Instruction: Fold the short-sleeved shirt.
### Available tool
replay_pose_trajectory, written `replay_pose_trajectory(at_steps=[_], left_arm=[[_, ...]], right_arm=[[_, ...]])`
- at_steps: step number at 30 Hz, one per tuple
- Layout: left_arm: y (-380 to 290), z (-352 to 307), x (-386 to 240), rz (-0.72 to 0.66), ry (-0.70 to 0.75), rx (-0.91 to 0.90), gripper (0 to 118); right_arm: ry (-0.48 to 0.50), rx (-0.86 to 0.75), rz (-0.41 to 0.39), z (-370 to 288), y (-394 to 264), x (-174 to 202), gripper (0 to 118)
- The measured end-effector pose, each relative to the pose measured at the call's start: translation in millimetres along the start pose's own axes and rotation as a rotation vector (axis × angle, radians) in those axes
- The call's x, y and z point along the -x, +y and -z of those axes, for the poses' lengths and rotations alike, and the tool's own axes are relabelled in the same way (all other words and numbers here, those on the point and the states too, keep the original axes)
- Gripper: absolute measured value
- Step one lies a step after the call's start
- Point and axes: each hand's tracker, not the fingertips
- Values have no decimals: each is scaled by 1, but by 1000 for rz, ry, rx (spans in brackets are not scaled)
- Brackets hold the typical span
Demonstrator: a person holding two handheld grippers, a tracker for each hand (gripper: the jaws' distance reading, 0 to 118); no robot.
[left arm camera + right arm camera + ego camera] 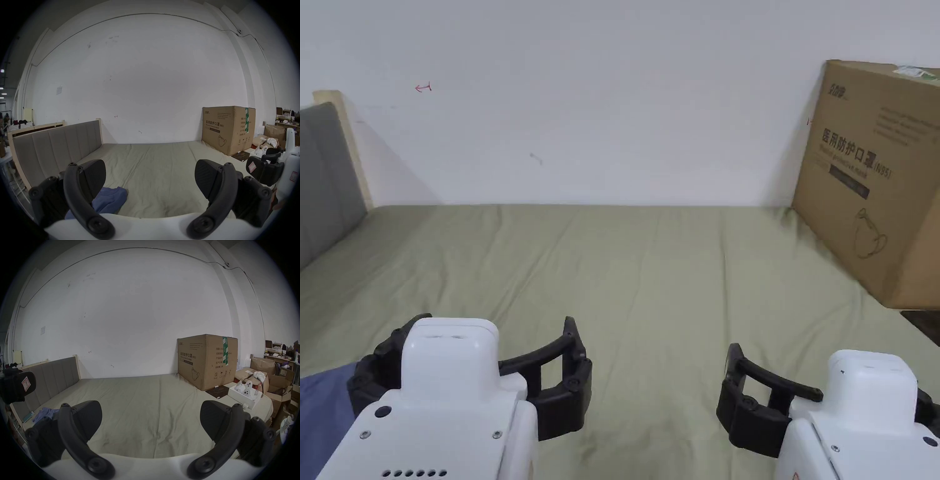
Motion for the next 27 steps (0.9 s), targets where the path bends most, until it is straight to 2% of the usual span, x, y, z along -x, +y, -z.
replay_pose_trajectory(at_steps=[2, 4, 6, 7, 8, 9, 11, 12, 13, 15, 16, 17, 18, 20, 23, 24, 25, 27], left_arm=[[-1, 1, 3, -48, -5, 6, 112], [-2, 4, 11, -167, -30, 12, 112], [-8, 8, 23, -363, -49, 6, 112], [-13, 11, 31, -509, -64, 18, 112], [-21, 13, 40, -656, -86, 30, 112], [-31, 17, 48, -832, -117, 29, 112], [-61, 25, 62, -1090, -140, 88, 112], [-75, 28, 66, -1189, -144, 109, 112], [-87, 29, 68, -1220, -116, 144, 112], [-95, 32, 66, -1135, -51, 171, 112], [-91, 33, 65, -1055, 4, 208, 112], [-83, 35, 63, -961, 18, 212, 112], [-74, 35, 58, -899, 23, 202, 112], [-45, 35, 49, -730, -22, 126, 112], [-6, 24, 25, -355, -67, 18, 112], [-2, 20, 15, -229, -86, -16, 112], [0, 16, 4, -92, -83, -34, 112], [-4, 9, -10, 101, -38, -22, 112]], right_arm=[[-2, -5, -27, 2, 5, 4, 118], [-46, -53, -166, 3, 14, 13, 118], [-100, -148, -425, 2, 19, 35, 118], [-108, -180, -579, 2, 18, 46, 118], [-123, -213, -698, 2, 19, 57, 118], [-142, -198, -882, 4, 11, 69, 118], [-117, -175, -1073, 7, -8, 86, 118], [-88, -150, -1143, 10, -17, 90, 118], [-48, -120, -1159, 11, -26, 95, 118], [2, -25, -1064, 15, -32, 98, 118], [37, 18, -982, 16, -29, 93, 118], [71, 58, -849, 18, -24, 88, 118], [96, 52, -647, 19, -14, 81, 118], [95, 97, -322, 22, 5, 59, 118], [84, 82, 125, 23, 15, 21, 118], [98, 80, 184, 20, 12, 10, 118], [89, 71, 186, 20, 6, 3, 118], [17, 79, 111, 18, -3, -4, 118]])
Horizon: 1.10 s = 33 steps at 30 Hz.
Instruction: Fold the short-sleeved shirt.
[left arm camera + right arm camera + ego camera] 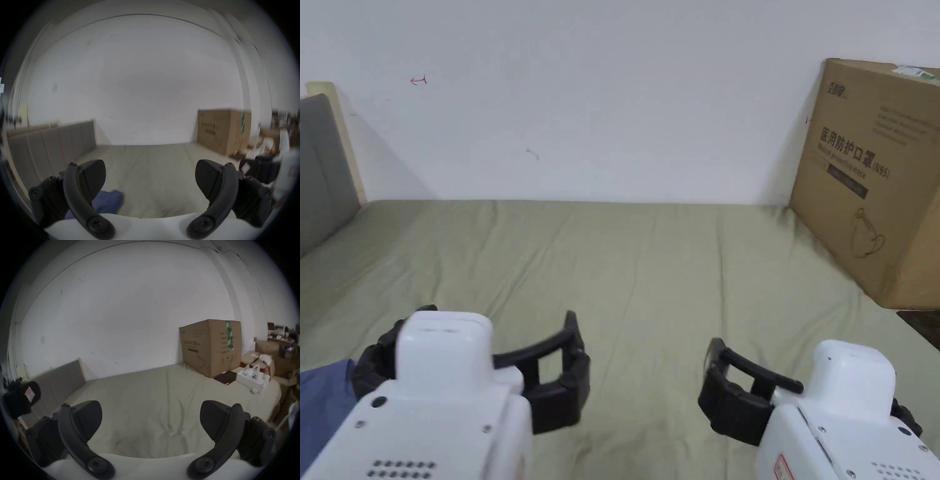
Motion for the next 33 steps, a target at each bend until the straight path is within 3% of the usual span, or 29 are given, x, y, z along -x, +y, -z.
replay_pose_trajectory(at_steps=[2, 5, 7, 11, 12, 13, 14, 15, 17, 18, 21, 28, 33], left_arm=[[-6, -3, -10, 12, 30, -16, 112], [-6, -2, 2, -131, -43, 17, 112], [-4, 1, 9, -188, -38, 24, 112], [1, 1, 13, -163, -17, 48, 108], [0, -1, 14, -158, -22, 47, 94], [-2, -3, 14, -156, -25, 41, 71], [-3, -4, 12, -147, -14, 36, 40], [-5, -3, 9, -128, 17, 42, 9], [-10, -6, 8, -95, 26, 34, 6], [-10, -7, 9, -83, -1, 34, 1], [-10, -6, 9, -124, -18, 44, 0], [-9, -3, 12, -119, -32, 57, 0], [-4, -12, 33, -131, 21, 53, 0]], right_arm=[[-19, -12, -93, -6, -6, 1, 118], [-26, -65, -185, -13, 0, 10, 118], [-22, -105, -217, -17, 4, 12, 118], [-39, -117, -230, -23, 10, 17, 115], [-6, -125, -229, -25, 10, 16, 105], [11, -138, -230, -26, 9, 16, 79], [-19, -137, -239, -26, 7, 19, 36], [-73, -140, -258, -24, 5, 23, 6], [-125, -168, -282, -22, 2, 18, 6], [-59, -139, -275, -22, 2, 21, 6], [4, -121, -244, -21, 0, 20, 1], [11, -100, -264, -19, 0, 28, 0], [119, -86, -243, -9, 6, 46, 0]])
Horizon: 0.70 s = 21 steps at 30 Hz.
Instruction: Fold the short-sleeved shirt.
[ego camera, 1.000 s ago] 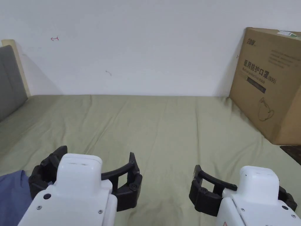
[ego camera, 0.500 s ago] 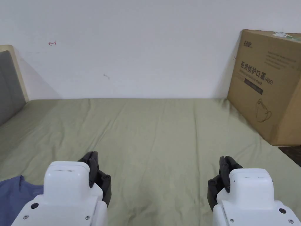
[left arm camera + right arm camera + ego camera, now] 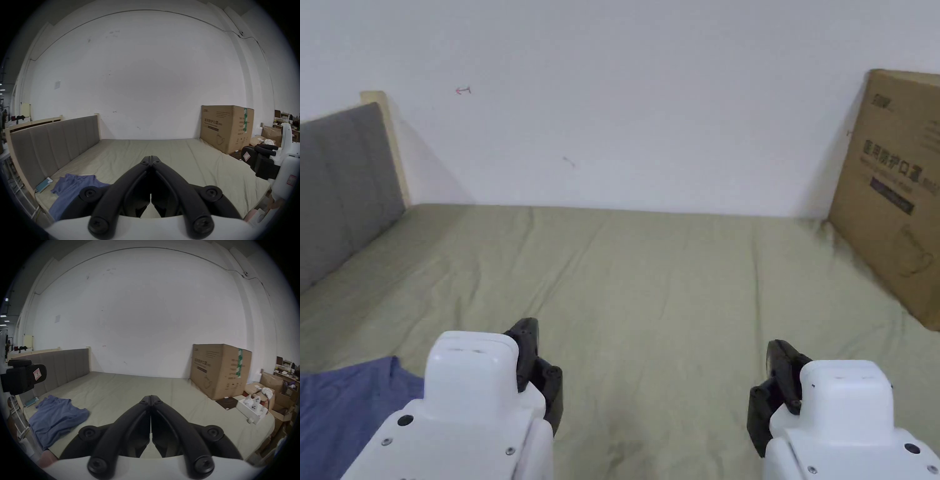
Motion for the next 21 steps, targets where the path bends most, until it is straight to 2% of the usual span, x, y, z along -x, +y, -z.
replay_pose_trajectory(at_steps=[4, 7, 11, 15, 17, 21], left_arm=[[8, -22, 42, -3, 170, -10, 0], [12, -44, 78, -23, 315, -5, 0], [9, -65, 118, -40, 445, 36, 0], [1, -68, 147, -72, 481, 87, 0], [-6, -60, 157, -90, 500, 142, 0], [-31, -17, 186, -199, 447, 303, 0]], right_arm=[[141, -1, -26, 13, 6, 40, 0], [293, 23, -45, 25, 11, 78, 0], [434, 45, -21, 30, 13, 120, 0], [472, 56, -64, 20, 13, 156, 0], [494, 76, -76, 25, 7, 159, 0], [506, 127, -83, 28, 2, 168, 0]])
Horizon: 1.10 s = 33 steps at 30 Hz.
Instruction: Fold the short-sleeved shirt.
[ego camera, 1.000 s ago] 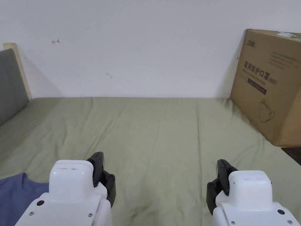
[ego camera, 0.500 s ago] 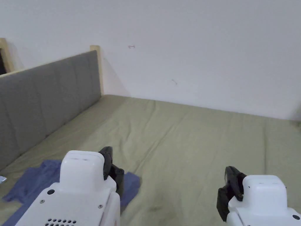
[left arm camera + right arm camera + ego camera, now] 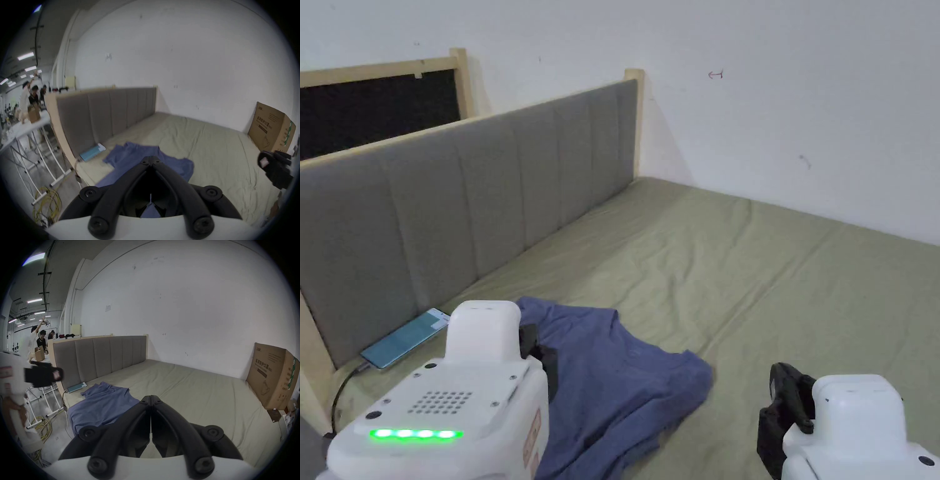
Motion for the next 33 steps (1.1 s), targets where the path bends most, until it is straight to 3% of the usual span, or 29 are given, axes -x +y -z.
replay_pose_trajectory(at_steps=[4, 7, 9, 11, 13, 15, 18, 21, 26, 27, 28, 29, 30, 31, 33], left_arm=[[-25, 116, 6, -16, -9, 264, 0], [-61, 197, 2, 72, -5, 540, 0], [-80, 228, 1, 73, 20, 669, 0], [-88, 241, 5, 43, -24, 747, 7], [-80, 232, 6, -7, -102, 653, 19], [-65, 231, 6, -64, -105, 592, 63], [-53, 234, 0, -57, -118, 579, 106], [-62, 257, -19, 50, -134, 625, 112], [-112, 284, -43, 93, -114, 840, 114], [-103, 284, -44, 125, -102, 733, 111], [-95, 282, -42, 106, -102, 739, 100], [-89, 279, -36, 95, -97, 732, 80], [-83, 275, -32, 55, -68, 670, 34], [-80, 273, -27, 56, -24, 638, 8], [-79, 280, -9, -19, -13, 701, 7]], right_arm=[[-1, 58, 19, 9, -7, -1, 0], [-9, 99, 33, 15, -14, -6, 0], [-18, 121, 36, 18, -17, -10, 0], [-27, 141, 38, 22, -21, -18, 0], [-44, 158, 40, 26, -23, -22, 0], [-54, 179, 57, 32, -24, -26, 0], [-46, 207, 107, 39, -29, -34, 0], [-48, 227, 104, 43, -38, -42, 0], [-64, 271, 78, 46, -51, -55, 0], [-68, 279, 85, 46, -55, -59, 0], [-72, 285, 96, 46, -56, -63, 0], [-78, 290, 111, 47, -59, -67, 0], [-83, 301, 132, 49, -61, -71, 0], [-87, 310, 154, 50, -64, -71, 0], [-86, 326, 200, 50, -68, -77, 0]])
